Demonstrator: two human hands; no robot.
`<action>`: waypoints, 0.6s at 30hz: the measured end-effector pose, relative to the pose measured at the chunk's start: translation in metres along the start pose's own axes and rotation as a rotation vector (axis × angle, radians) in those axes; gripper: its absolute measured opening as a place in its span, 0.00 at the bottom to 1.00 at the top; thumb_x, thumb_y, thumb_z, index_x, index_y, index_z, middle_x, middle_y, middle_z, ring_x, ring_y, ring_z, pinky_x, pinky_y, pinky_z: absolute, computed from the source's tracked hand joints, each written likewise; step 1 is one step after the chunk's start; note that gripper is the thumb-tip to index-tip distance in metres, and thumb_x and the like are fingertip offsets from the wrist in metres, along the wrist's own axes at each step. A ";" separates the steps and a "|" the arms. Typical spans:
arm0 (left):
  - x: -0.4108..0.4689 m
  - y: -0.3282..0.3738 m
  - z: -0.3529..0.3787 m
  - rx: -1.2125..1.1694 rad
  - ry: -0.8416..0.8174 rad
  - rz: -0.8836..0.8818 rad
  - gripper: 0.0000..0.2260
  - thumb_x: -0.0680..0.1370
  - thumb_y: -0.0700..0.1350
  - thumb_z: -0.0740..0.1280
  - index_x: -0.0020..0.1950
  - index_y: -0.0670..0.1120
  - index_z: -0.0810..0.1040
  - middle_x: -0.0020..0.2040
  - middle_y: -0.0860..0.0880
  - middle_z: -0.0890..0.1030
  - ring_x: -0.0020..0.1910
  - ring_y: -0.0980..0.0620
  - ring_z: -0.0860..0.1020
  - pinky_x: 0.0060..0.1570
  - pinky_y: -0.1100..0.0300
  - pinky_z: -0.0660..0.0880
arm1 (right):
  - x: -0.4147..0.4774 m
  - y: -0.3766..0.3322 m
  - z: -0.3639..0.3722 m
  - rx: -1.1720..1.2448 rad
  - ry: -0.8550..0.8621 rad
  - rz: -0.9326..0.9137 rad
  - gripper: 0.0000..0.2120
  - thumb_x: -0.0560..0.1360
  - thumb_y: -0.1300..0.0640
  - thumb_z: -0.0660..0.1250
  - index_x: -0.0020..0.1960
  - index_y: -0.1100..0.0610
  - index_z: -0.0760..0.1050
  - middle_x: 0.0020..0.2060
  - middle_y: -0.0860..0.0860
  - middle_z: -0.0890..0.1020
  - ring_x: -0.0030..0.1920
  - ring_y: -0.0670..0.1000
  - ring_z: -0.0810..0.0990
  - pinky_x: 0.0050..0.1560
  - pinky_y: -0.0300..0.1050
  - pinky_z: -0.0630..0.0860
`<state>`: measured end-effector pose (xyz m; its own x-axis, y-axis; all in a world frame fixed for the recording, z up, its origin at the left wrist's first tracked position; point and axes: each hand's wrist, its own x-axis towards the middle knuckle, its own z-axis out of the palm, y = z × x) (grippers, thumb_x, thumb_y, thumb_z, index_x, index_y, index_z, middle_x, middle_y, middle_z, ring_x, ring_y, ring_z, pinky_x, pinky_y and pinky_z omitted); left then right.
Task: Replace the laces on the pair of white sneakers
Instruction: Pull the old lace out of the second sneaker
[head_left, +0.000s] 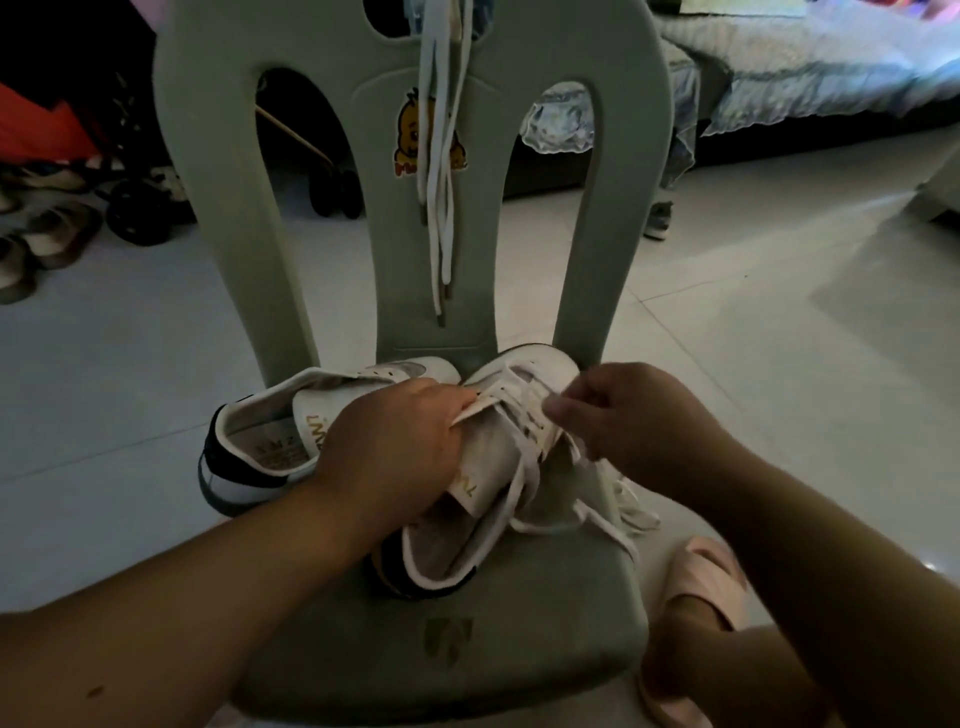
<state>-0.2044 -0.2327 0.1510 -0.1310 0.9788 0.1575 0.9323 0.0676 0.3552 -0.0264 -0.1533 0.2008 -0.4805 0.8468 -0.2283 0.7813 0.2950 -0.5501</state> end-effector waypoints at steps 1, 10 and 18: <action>-0.001 0.001 0.001 0.011 0.013 0.036 0.21 0.76 0.51 0.51 0.63 0.53 0.77 0.56 0.50 0.81 0.53 0.49 0.79 0.52 0.54 0.75 | 0.003 -0.002 0.006 0.078 0.047 0.015 0.10 0.74 0.42 0.65 0.39 0.46 0.74 0.34 0.43 0.79 0.35 0.41 0.77 0.32 0.35 0.68; -0.002 0.000 -0.005 0.005 0.059 0.023 0.21 0.75 0.50 0.53 0.62 0.50 0.79 0.54 0.48 0.82 0.51 0.47 0.79 0.50 0.56 0.74 | 0.017 0.010 0.011 0.088 0.284 0.109 0.08 0.75 0.51 0.67 0.41 0.55 0.73 0.32 0.48 0.76 0.31 0.44 0.73 0.31 0.36 0.65; -0.002 -0.003 -0.006 0.028 0.110 0.078 0.19 0.74 0.48 0.55 0.57 0.47 0.82 0.46 0.46 0.84 0.42 0.46 0.82 0.41 0.57 0.77 | 0.010 0.007 0.008 -0.088 0.228 -0.124 0.22 0.73 0.50 0.70 0.66 0.48 0.72 0.50 0.46 0.75 0.44 0.41 0.74 0.45 0.33 0.71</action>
<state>-0.2084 -0.2359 0.1551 -0.0921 0.9544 0.2841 0.9499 -0.0013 0.3124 -0.0289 -0.1462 0.1877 -0.4806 0.8765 0.0284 0.7586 0.4318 -0.4879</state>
